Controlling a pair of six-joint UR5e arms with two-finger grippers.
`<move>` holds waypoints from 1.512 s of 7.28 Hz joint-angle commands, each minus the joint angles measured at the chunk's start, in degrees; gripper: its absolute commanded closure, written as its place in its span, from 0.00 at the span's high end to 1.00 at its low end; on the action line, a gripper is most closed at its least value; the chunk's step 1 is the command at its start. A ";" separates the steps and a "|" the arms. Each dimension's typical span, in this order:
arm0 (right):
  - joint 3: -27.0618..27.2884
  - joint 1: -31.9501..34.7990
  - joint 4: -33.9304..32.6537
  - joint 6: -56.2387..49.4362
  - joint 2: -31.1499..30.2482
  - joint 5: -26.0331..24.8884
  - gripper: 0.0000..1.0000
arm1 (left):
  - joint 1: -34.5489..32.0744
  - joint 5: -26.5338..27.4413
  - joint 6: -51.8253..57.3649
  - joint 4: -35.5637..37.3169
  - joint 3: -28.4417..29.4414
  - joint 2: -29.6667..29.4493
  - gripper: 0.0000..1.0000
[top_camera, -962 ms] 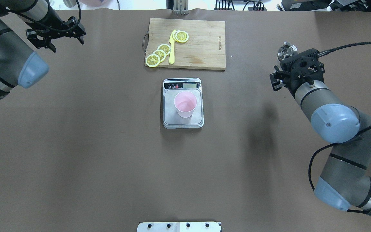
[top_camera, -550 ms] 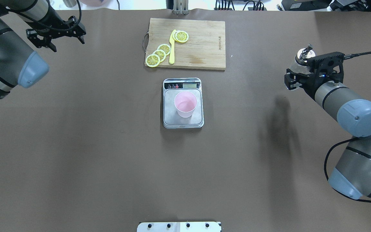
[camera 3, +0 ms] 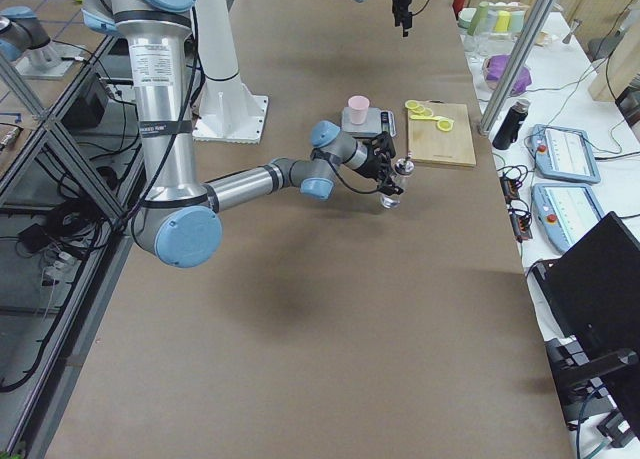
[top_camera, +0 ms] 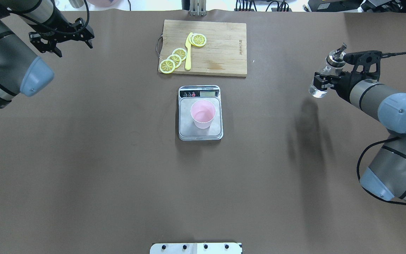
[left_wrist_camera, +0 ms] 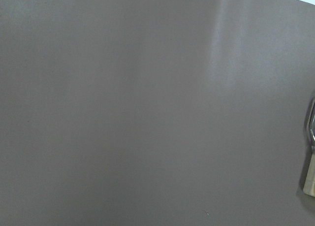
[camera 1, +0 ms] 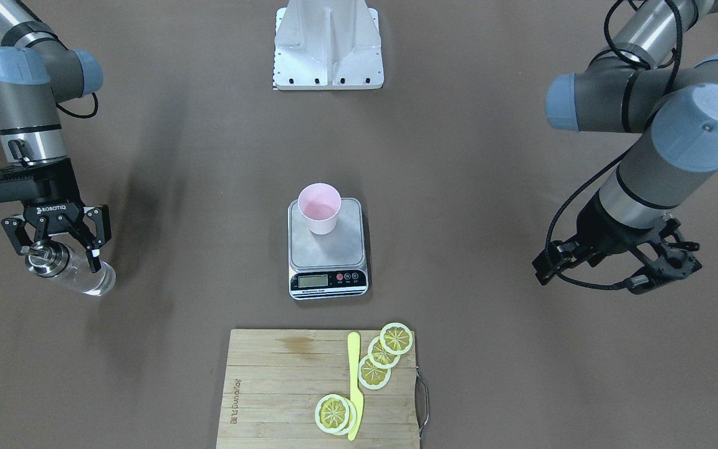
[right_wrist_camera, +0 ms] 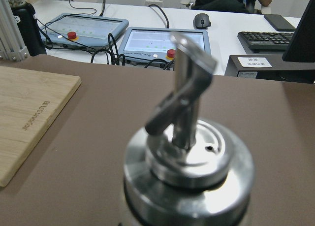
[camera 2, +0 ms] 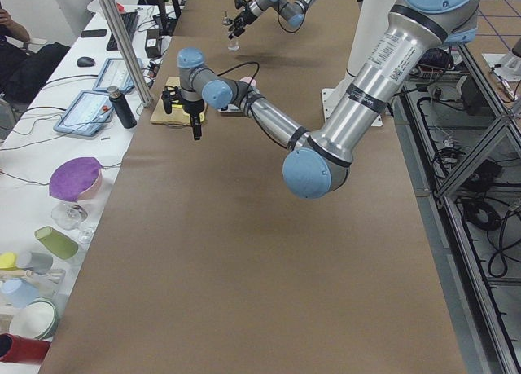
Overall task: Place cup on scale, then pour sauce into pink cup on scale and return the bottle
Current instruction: 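Turn the bottle upright and carry it back with the right gripper, then lower the bottle onto the table with the right gripper and release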
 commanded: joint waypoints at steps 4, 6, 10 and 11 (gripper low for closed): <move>-3.77 -0.72 1.86 0.05 0.70 0.23 0.00 | 0.00 0.00 0.00 -0.09 0.09 0.00 0.98; -3.69 -0.98 1.86 -0.21 0.87 0.23 0.00 | 0.00 0.00 0.09 -0.09 0.18 0.09 0.98; -4.39 -1.51 1.95 -0.83 0.88 0.14 0.00 | 0.00 0.00 0.09 0.00 0.18 0.00 0.98; -4.39 -1.51 1.95 -0.92 0.96 0.14 0.02 | 0.00 0.00 0.09 -0.09 0.09 0.00 0.98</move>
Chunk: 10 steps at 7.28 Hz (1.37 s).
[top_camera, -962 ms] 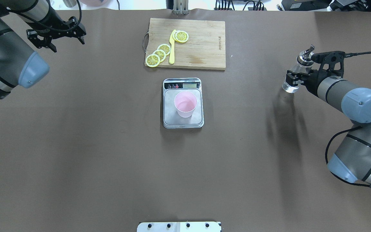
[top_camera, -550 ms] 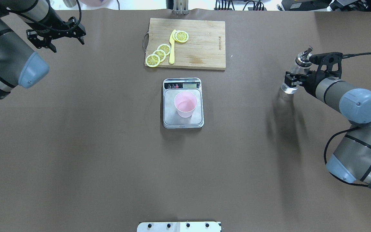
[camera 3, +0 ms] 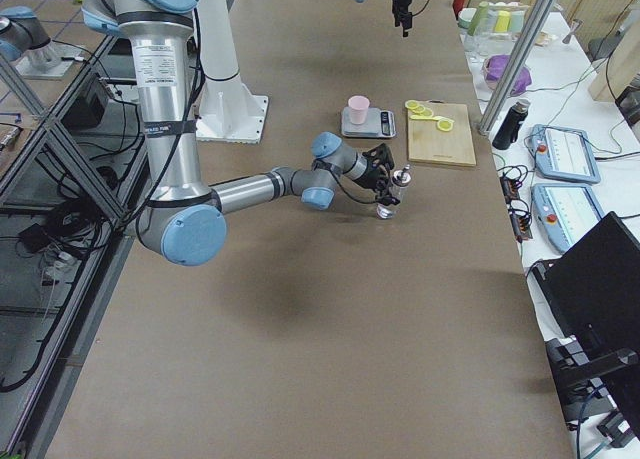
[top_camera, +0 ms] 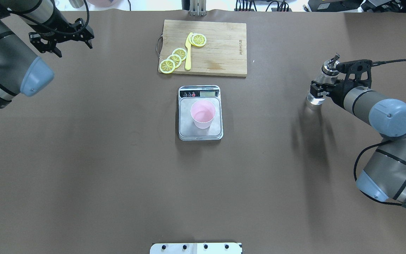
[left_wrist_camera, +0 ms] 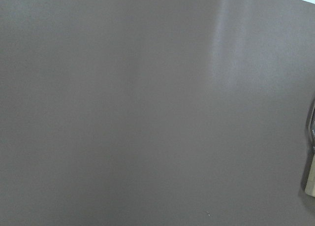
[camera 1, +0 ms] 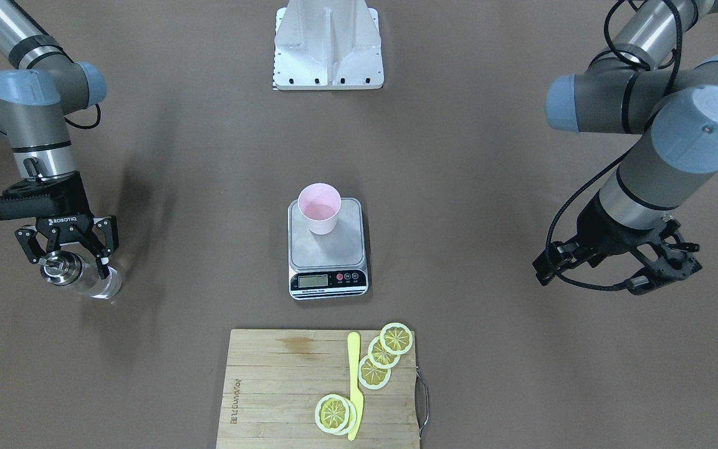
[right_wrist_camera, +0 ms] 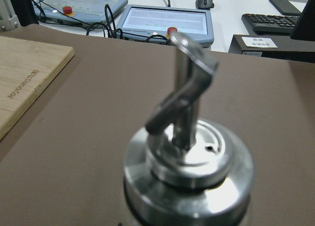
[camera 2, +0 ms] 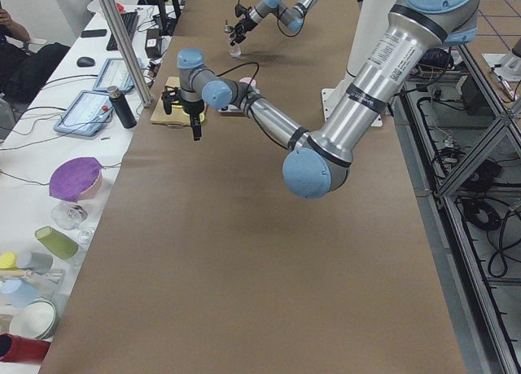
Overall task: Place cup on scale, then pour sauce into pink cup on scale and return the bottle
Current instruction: 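Lower the bottle onto the table with the right gripper and release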
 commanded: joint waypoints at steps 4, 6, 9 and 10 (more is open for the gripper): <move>-0.14 -0.31 -0.08 -0.23 0.06 0.09 0.37 | 0.00 -0.02 -0.07 0.05 -0.08 0.00 0.98; -0.14 -0.57 -0.08 -0.23 -0.03 -0.18 1.00 | 0.00 -0.02 -0.07 0.05 0.01 0.00 0.98; 1.78 -0.31 0.09 0.03 -1.07 -0.09 1.00 | 0.00 -0.02 -0.07 0.05 0.10 0.00 0.98; 4.14 -0.57 0.09 0.38 -3.34 0.00 1.00 | 0.00 -0.02 -0.07 0.05 0.10 0.00 0.98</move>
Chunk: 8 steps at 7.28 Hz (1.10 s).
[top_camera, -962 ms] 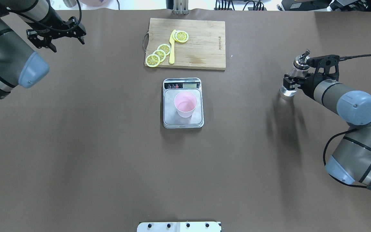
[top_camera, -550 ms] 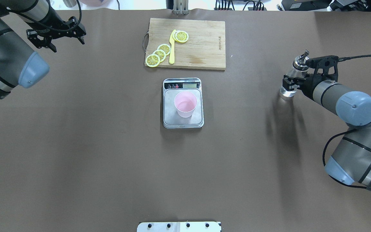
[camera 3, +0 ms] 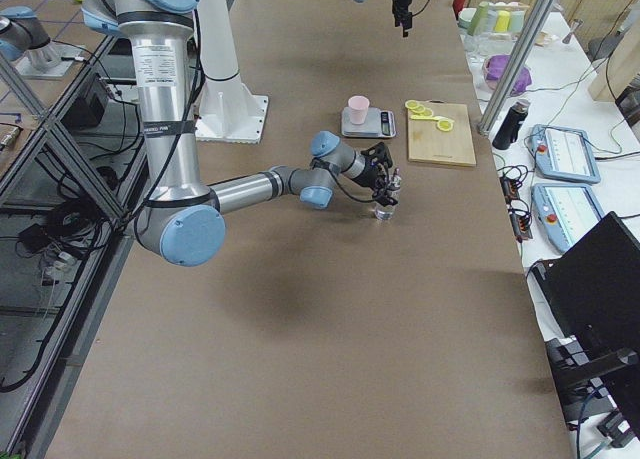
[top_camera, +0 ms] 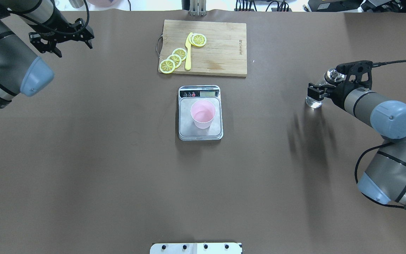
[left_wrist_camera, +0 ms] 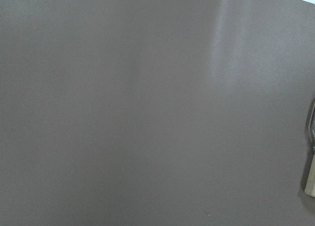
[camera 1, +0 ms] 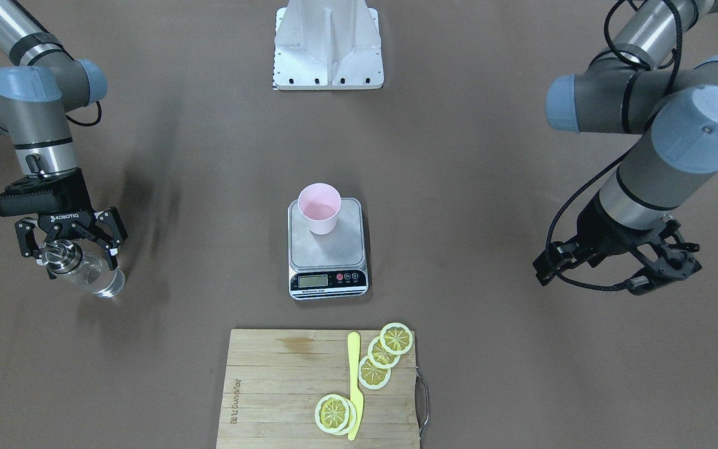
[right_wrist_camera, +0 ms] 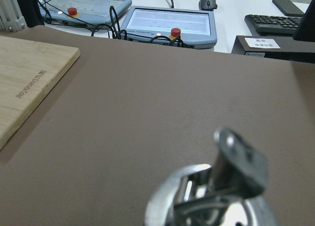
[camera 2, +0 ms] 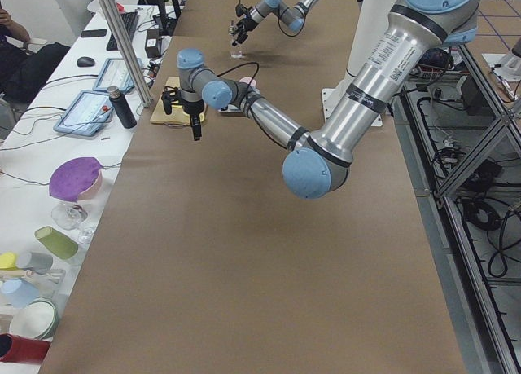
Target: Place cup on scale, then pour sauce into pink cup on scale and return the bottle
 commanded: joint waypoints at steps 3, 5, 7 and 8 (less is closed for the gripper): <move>10.68 -1.28 -0.23 0.07 -9.33 4.61 1.00 | 0.00 0.00 0.09 -0.06 0.03 0.17 0.98; 18.50 2.81 -8.34 -0.19 -10.94 14.33 1.00 | 0.00 0.09 0.09 -0.06 0.03 0.18 0.98; 21.26 17.54 -20.30 -0.37 -6.48 33.46 1.00 | 0.00 0.09 0.09 0.03 -0.14 0.18 0.98; 21.00 23.36 -27.58 -3.07 -3.06 39.91 1.00 | 0.00 0.09 0.09 0.03 -0.15 0.18 0.98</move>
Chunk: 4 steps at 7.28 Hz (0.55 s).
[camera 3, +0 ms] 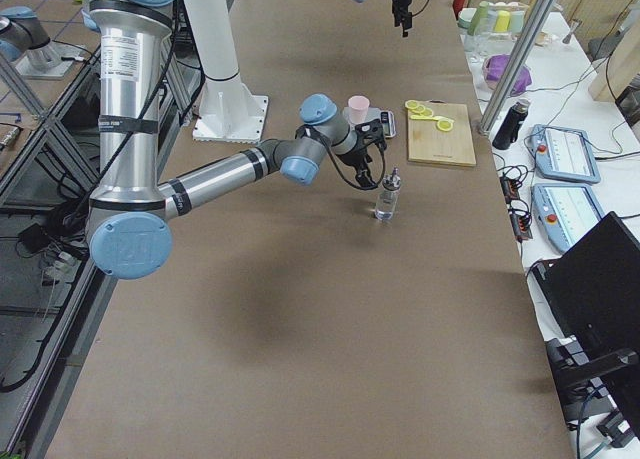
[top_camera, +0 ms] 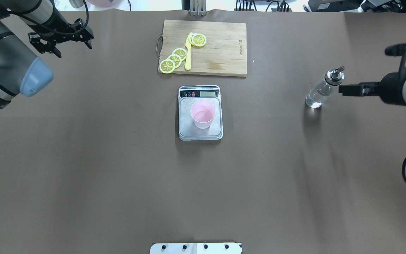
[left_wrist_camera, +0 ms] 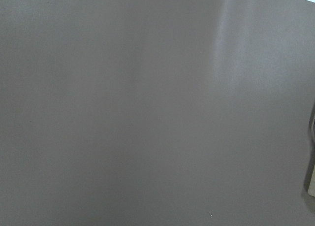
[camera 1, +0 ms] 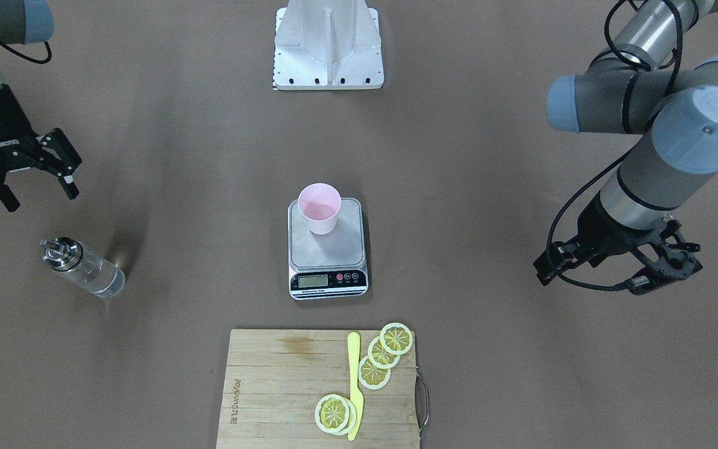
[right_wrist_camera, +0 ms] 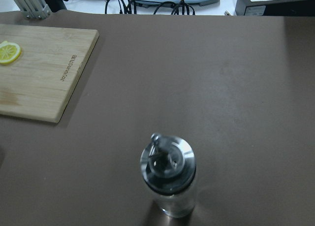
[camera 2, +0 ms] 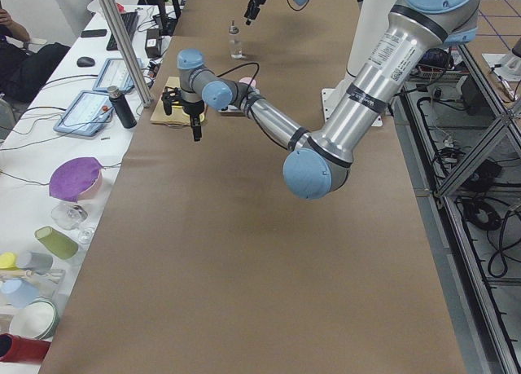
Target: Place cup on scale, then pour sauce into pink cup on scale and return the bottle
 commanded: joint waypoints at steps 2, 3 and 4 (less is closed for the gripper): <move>-0.63 14.59 -29.91 -21.01 12.66 11.40 1.00 | 0.00 0.00 0.70 0.03 -0.14 0.00 0.98; -3.60 17.14 -39.16 -30.42 16.01 11.40 1.00 | -0.52 0.00 2.62 0.12 -0.05 0.26 0.98; -6.94 19.69 -41.87 -37.56 16.31 11.49 1.00 | -3.66 -0.09 7.86 0.73 0.39 0.53 0.98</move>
